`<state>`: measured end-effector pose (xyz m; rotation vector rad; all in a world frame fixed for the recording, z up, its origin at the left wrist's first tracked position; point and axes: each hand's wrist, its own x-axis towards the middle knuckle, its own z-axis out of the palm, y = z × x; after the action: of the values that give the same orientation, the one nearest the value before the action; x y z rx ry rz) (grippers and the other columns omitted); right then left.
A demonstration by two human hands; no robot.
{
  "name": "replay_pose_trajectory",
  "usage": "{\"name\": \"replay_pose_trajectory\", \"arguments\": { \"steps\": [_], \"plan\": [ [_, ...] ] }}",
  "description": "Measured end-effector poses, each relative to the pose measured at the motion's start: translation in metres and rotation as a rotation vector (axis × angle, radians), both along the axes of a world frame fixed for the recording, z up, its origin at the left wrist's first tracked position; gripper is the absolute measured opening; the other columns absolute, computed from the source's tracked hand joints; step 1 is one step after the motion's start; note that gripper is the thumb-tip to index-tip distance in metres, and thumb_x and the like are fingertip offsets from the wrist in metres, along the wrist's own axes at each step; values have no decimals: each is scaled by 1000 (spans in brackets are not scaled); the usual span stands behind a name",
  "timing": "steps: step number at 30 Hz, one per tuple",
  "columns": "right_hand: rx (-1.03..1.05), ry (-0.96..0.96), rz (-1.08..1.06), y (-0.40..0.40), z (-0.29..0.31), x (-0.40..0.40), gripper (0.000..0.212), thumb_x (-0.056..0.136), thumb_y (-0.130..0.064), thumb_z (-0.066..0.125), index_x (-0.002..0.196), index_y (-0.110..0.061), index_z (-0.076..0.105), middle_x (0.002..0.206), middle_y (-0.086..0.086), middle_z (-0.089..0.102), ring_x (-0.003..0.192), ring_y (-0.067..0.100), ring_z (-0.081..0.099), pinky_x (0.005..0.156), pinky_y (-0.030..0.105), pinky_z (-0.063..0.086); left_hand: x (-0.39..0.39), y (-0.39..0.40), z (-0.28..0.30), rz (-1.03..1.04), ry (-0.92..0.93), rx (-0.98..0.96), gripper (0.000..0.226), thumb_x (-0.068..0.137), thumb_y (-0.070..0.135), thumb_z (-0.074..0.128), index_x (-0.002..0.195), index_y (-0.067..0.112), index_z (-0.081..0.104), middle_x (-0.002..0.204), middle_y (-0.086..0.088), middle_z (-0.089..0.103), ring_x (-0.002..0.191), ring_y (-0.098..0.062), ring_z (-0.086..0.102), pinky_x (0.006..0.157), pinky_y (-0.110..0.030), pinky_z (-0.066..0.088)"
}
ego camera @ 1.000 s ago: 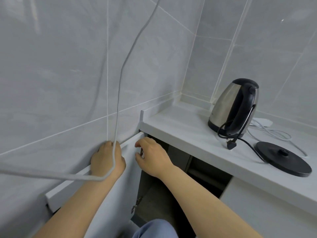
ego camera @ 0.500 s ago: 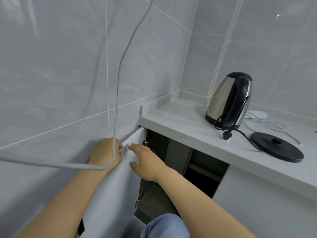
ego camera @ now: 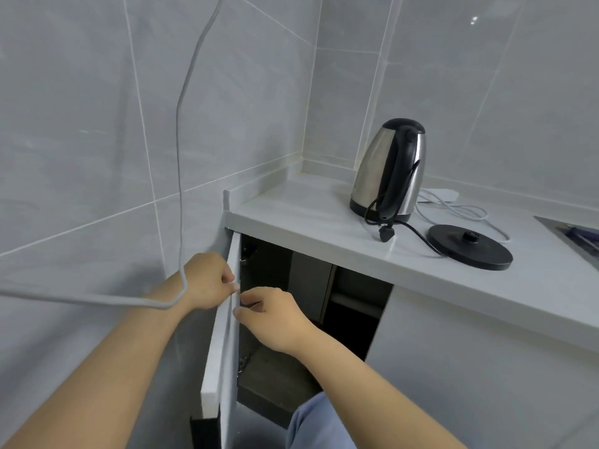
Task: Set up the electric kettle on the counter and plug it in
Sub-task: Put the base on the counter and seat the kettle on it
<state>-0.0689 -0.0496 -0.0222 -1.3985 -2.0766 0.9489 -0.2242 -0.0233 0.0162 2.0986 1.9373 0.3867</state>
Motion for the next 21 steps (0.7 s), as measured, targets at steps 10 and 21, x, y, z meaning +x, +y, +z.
{"name": "replay_pose_trajectory", "arguments": {
  "steps": [10,21],
  "plan": [
    [78,47,-195,-21,11,65,24,90,-28,58,108,-16,68,91,10,71,70,19,62,61,27,52,50,14,-12,-218,-104,9,37,100,28,45,137,27,50,134,-7,57,120,-25,54,97,-31,41],
    [378,-323,-277,-13,4,114,37,91,-38,59,121,-17,64,127,2,55,122,18,45,96,35,45,87,18,-28,-236,75,400,80,75,47,74,143,20,42,145,-6,37,129,-25,41,102,-36,41]
  ]
}}
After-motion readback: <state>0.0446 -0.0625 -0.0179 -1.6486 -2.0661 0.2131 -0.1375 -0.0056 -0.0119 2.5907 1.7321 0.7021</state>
